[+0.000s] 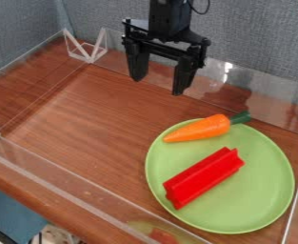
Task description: Put the red object on the left side
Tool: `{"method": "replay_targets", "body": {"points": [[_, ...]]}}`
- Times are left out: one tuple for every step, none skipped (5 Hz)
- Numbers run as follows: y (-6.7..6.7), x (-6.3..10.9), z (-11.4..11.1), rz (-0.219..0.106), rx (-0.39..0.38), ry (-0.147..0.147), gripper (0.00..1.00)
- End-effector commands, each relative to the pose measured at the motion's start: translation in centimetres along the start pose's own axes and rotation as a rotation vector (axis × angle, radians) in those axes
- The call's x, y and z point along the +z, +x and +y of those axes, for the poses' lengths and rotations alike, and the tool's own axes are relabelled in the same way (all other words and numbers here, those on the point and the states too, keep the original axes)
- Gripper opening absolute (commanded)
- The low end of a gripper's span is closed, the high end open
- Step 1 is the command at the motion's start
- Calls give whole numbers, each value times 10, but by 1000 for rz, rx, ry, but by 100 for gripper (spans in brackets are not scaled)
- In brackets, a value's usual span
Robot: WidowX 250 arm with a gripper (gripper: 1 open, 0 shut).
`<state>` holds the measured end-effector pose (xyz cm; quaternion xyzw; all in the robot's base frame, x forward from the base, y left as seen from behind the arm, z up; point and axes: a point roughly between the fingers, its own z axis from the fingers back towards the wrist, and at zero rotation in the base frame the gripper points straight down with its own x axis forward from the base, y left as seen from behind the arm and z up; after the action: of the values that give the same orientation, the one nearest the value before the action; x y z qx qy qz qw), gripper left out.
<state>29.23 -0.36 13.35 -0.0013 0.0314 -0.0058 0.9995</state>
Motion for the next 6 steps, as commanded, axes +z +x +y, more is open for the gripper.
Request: {"method": "replay_targets", "body": {"points": [[-10, -10, -26, 9, -71, -11, 100], [-26, -23, -57, 6, -150, -19, 100], [-41, -35, -85, -8, -253, -23, 100], [-50, -52, -97, -36, -376, -24, 100], [-52, -64, -100, -67, -412, -23, 100], [-52, -61, -99, -111, -409, -12, 100]]}}
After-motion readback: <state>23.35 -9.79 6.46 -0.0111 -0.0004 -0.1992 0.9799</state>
